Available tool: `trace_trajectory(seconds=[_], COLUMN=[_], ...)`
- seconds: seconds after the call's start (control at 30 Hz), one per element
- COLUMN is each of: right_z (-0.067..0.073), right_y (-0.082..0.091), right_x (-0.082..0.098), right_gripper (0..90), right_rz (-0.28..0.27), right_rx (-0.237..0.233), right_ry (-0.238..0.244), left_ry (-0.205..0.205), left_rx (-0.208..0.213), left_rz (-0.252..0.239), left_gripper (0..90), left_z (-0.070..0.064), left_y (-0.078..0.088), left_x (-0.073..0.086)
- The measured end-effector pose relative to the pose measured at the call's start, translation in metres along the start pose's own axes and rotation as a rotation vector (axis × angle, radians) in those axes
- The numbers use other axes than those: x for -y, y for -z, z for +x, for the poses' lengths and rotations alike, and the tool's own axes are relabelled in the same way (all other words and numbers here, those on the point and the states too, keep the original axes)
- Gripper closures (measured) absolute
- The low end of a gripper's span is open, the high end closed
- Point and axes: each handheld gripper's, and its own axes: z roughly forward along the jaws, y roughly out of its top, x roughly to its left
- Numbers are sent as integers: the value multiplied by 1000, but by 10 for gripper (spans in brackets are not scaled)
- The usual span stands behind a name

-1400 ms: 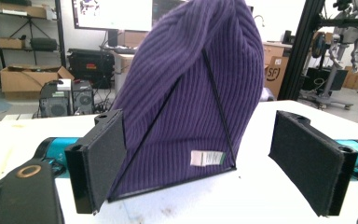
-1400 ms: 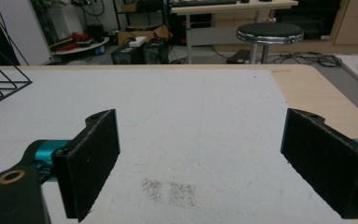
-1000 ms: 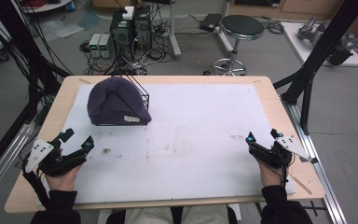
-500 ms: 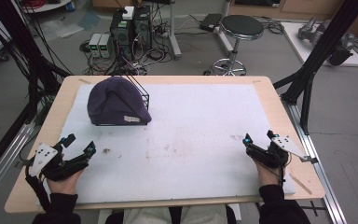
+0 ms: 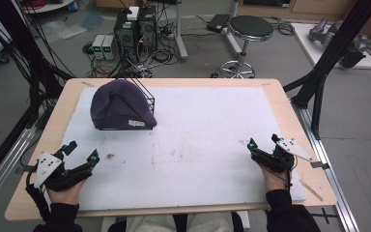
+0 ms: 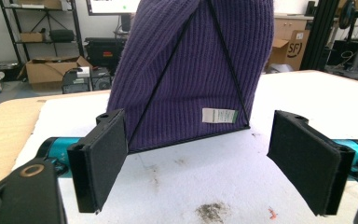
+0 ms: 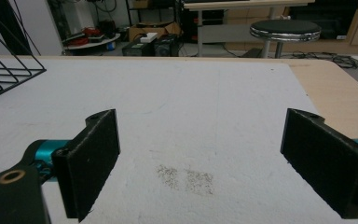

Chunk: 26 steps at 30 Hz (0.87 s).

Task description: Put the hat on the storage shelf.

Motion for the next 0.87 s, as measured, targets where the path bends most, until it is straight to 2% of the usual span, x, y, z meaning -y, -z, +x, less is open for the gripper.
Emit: trace_trajectory(seconds=[0.33, 0.67, 0.87], right_z=[2, 1, 1], right_y=[-3, -3, -3], right_x=[0, 0, 1], right_gripper=[109, 109, 110], right_rz=[8, 13, 15], right_rx=[-11, -18, -20], right_ry=[0, -3, -4], left_ry=[14, -4, 1], left_rx=[3, 15, 17], left_rz=[0, 10, 12], left_gripper=[199, 200, 199], left_z=[1, -2, -2], left_y=[1, -2, -2], left_x=[2, 2, 3])
